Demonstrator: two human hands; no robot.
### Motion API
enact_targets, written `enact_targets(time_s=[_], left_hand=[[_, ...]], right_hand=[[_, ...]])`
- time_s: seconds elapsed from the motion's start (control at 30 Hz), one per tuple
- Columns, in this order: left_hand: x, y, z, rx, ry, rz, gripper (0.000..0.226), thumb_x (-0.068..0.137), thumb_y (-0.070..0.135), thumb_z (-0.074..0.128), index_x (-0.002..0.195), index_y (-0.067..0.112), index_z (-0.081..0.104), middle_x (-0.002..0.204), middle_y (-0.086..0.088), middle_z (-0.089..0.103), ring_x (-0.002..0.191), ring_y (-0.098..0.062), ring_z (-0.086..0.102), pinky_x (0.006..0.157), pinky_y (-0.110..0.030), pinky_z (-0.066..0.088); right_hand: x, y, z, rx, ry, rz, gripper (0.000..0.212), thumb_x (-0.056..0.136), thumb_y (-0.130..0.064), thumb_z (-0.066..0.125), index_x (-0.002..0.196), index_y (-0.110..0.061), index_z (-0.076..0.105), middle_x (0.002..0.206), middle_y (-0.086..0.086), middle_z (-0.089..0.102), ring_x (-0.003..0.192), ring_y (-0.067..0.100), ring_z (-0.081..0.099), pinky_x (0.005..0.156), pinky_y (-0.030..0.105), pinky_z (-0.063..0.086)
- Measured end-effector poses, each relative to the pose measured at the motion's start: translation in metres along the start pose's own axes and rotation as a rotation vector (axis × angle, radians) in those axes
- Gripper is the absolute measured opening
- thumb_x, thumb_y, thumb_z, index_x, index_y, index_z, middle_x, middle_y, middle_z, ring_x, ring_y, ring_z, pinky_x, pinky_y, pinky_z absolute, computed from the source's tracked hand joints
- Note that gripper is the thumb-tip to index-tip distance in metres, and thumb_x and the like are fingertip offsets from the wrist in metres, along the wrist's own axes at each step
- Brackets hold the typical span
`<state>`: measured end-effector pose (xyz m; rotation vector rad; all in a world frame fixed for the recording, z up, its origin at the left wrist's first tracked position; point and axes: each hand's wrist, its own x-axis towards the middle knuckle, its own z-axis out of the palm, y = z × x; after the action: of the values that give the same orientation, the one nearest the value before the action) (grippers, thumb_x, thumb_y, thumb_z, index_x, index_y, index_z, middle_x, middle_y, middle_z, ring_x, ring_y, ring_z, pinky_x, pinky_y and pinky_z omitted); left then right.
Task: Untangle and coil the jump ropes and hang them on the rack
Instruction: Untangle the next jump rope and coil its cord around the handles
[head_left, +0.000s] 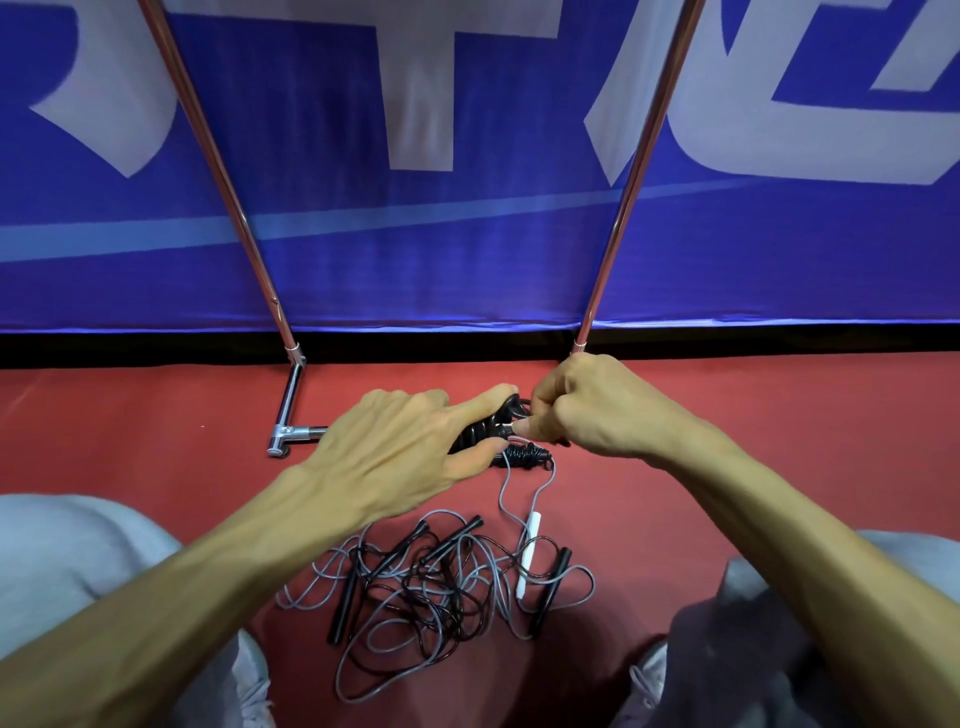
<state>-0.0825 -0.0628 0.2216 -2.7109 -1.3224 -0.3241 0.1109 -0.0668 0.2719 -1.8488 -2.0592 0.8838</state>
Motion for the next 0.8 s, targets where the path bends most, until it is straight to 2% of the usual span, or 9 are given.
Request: enact_targets(time_s=[0.13, 0.23, 0.3, 0.37, 0.47, 0.57, 0.63, 0.7, 0.8], left_hand=[[0.001, 0.0, -0.003, -0.147, -0.083, -0.071, 0.052, 0.087, 0.067, 0.019, 0.134, 0.047, 0.029, 0.074, 0.002, 0.055, 0.069, -0.027, 0.055, 0.063, -0.037, 0.045], [0.002, -0.005, -0.007, -0.282, -0.04, -0.141, 0.042, 0.09, 0.064, 0.034, 0.126, 0.044, 0.04, 0.066, 0.003, 0.053, 0.065, -0.023, 0.055, 0.061, -0.037, 0.045], [0.003, -0.007, -0.009, -0.38, 0.0, -0.176, 0.038, 0.088, 0.064, 0.039, 0.118, 0.041, 0.045, 0.059, 0.005, 0.05, 0.06, -0.02, 0.053, 0.058, -0.037, 0.043], [0.003, -0.005, -0.01, -0.418, -0.017, -0.182, 0.034, 0.087, 0.064, 0.043, 0.111, 0.039, 0.045, 0.064, 0.012, 0.051, 0.063, -0.017, 0.052, 0.059, -0.036, 0.043], [0.004, 0.001, -0.006, -0.448, -0.046, -0.149, 0.029, 0.087, 0.061, 0.047, 0.1, 0.036, 0.042, 0.074, 0.019, 0.054, 0.067, -0.01, 0.051, 0.06, -0.033, 0.04], [0.007, -0.001, -0.008, -0.596, 0.015, -0.182, 0.023, 0.089, 0.054, 0.051, 0.097, 0.032, 0.046, 0.072, 0.024, 0.056, 0.059, -0.003, 0.048, 0.054, -0.027, 0.033], [0.009, -0.002, -0.013, -0.752, 0.049, -0.216, 0.018, 0.092, 0.045, 0.056, 0.096, 0.029, 0.051, 0.079, 0.023, 0.061, 0.06, -0.004, 0.054, 0.061, -0.031, 0.043], [0.008, -0.001, -0.019, -0.922, 0.045, -0.27, 0.013, 0.092, 0.04, 0.06, 0.095, 0.027, 0.056, 0.089, 0.017, 0.065, 0.073, -0.022, 0.063, 0.067, -0.04, 0.055], [0.008, 0.0, -0.025, -1.189, 0.019, -0.363, 0.013, 0.092, 0.036, 0.061, 0.092, 0.024, 0.056, 0.081, 0.014, 0.064, 0.049, -0.032, 0.055, 0.045, -0.043, 0.053]], right_hand=[[0.002, 0.0, 0.004, -0.082, 0.041, -0.045, 0.038, 0.087, -0.035, 0.065, 0.057, -0.014, 0.054, 0.059, 0.003, 0.051, 0.058, 0.019, 0.042, 0.055, 0.03, 0.035], [0.004, 0.002, 0.006, -0.144, 0.152, -0.159, 0.039, 0.093, -0.041, 0.055, 0.061, -0.019, 0.047, 0.061, -0.002, 0.051, 0.061, 0.018, 0.046, 0.061, 0.036, 0.041], [0.006, 0.004, 0.005, -0.15, 0.209, -0.23, 0.039, 0.096, -0.04, 0.049, 0.063, -0.021, 0.043, 0.06, -0.002, 0.049, 0.06, 0.016, 0.044, 0.06, 0.034, 0.04], [0.006, 0.004, 0.006, -0.144, 0.258, -0.311, 0.036, 0.099, -0.034, 0.045, 0.066, -0.018, 0.044, 0.059, 0.002, 0.048, 0.058, 0.016, 0.041, 0.056, 0.023, 0.032], [0.008, 0.005, 0.014, -0.144, 0.382, -0.384, 0.033, 0.099, -0.027, 0.046, 0.072, -0.008, 0.048, 0.065, 0.01, 0.056, 0.064, 0.025, 0.048, 0.061, 0.029, 0.035], [0.01, 0.006, 0.019, 0.076, 0.448, -0.311, 0.029, 0.099, -0.026, 0.045, 0.073, -0.014, 0.048, 0.061, 0.002, 0.062, 0.066, 0.019, 0.061, 0.063, 0.033, 0.043], [0.014, 0.008, 0.019, 0.289, 0.461, -0.257, 0.029, 0.1, -0.021, 0.043, 0.074, -0.011, 0.051, 0.053, -0.004, 0.057, 0.063, 0.012, 0.067, 0.059, 0.024, 0.045], [0.015, 0.006, 0.018, 0.496, 0.456, -0.251, 0.028, 0.101, -0.014, 0.042, 0.082, -0.005, 0.059, 0.052, -0.002, 0.049, 0.057, 0.013, 0.065, 0.06, 0.02, 0.048], [0.015, 0.003, 0.019, 0.745, 0.4, -0.239, 0.028, 0.102, -0.013, 0.041, 0.092, -0.005, 0.066, 0.056, 0.001, 0.041, 0.055, 0.015, 0.053, 0.06, 0.019, 0.047]])
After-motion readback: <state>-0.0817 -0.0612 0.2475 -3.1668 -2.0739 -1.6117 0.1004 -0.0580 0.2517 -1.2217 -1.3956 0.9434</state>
